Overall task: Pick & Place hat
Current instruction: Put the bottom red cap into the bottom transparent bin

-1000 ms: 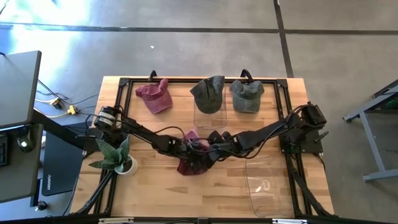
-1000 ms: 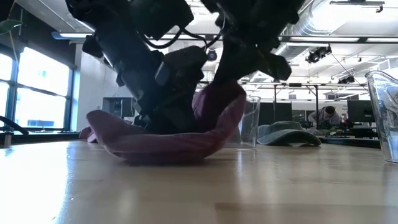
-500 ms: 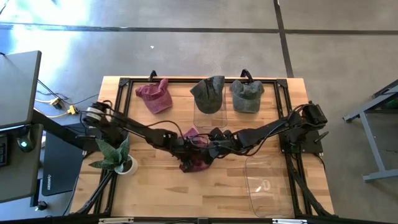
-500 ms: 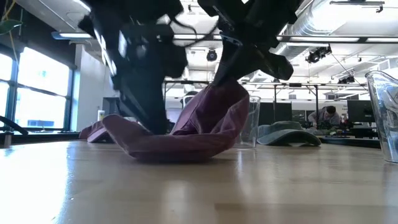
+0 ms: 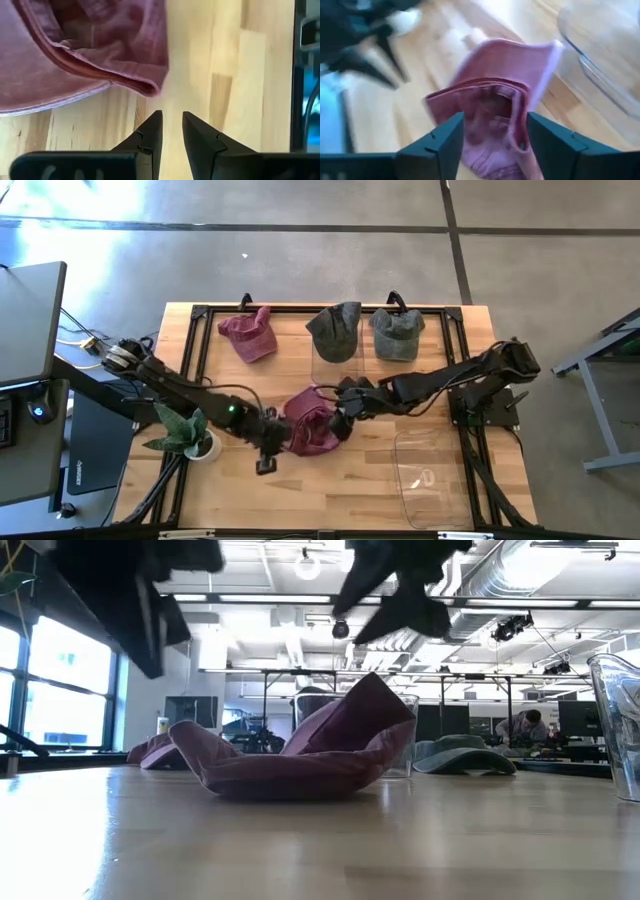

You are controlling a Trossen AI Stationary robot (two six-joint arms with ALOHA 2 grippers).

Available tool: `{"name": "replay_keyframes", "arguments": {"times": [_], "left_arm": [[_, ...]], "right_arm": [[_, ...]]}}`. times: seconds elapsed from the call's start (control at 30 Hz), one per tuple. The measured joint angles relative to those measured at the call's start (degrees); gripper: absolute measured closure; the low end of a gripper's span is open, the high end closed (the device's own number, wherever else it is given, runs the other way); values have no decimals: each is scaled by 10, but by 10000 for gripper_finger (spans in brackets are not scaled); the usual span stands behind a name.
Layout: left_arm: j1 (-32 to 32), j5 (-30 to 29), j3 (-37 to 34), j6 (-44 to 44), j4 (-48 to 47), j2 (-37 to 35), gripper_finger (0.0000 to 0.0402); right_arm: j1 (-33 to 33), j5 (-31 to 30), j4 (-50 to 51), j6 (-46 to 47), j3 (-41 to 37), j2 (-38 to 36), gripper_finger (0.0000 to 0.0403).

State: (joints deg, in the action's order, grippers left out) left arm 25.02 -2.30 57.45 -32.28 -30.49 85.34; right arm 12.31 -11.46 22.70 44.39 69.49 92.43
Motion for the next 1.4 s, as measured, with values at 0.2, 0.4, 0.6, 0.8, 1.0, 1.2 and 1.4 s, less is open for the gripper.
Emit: {"name": "replay_keyframes", "arguments": {"times": [0.2,0.4,0.6,0.8,1.0,1.2,1.4], "left_arm": [[33,-31,0,-84,7,1,331],[33,-8,1,-243,3,-29,331],[52,-23,2,-264,-13,-69,331],[54,-32,0,-221,-83,-93,331],[54,-28,0,-185,-138,-97,331],[69,-14,0,-170,-169,-97,331],[102,-35,0,-170,-169,-97,331]], "right_arm": [[24,175,-6,-280,0,-29,179],[82,215,-6,-530,0,-4,189],[108,104,-50,-573,0,72,191],[107,46,-50,-565,0,129,195],[101,21,-51,-607,0,178,205],[103,-86,-75,-607,0,206,221],[90,-77,-76,-609,0,208,253]]}}
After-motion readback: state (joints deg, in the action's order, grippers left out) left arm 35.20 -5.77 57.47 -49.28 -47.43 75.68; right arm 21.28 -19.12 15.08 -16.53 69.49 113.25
